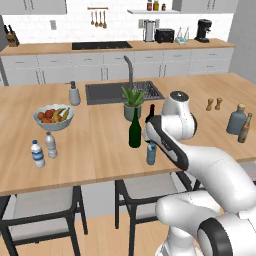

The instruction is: Move the plastic bottles in the middle to the plastics group, and the glass bottles in the middle to the glass group.

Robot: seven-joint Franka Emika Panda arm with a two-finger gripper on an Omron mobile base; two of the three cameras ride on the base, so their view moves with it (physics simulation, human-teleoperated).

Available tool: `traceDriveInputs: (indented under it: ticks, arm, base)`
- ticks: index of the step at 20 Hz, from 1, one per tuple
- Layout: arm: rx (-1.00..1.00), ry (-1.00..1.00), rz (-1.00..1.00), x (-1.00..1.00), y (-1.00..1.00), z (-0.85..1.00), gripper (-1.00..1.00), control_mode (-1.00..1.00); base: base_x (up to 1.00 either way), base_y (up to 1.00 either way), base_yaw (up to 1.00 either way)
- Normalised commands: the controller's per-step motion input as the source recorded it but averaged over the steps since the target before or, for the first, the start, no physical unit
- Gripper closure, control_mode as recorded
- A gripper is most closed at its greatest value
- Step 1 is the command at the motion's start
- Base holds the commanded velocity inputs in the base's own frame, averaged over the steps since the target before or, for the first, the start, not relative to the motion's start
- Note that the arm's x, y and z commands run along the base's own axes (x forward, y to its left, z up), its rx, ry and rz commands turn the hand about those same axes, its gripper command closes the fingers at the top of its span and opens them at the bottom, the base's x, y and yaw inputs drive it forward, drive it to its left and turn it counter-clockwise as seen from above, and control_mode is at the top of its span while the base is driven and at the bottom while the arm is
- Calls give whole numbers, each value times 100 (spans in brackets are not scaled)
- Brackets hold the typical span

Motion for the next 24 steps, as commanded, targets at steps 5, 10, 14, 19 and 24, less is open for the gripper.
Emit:
traceDriveInputs:
  ticks: [5, 10, 14, 19, 24]
  arm:
    - [-3, 0, 0, 25, 0, -29, -100, -100]
    - [0, 0, 2, 26, 0, -16, -100, -100]
    - [0, 0, 0, 22, 0, -10, -100, -100]
    - [0, 0, 0, 20, 2, -13, -100, -100]
    - [0, 0, 0, 19, 2, -13, -100, -100]
  base:
    - [0, 0, 0]
    - [0, 0, 0]
    - [0, 0, 0]
    - [0, 0, 0]
    - [0, 0, 0]
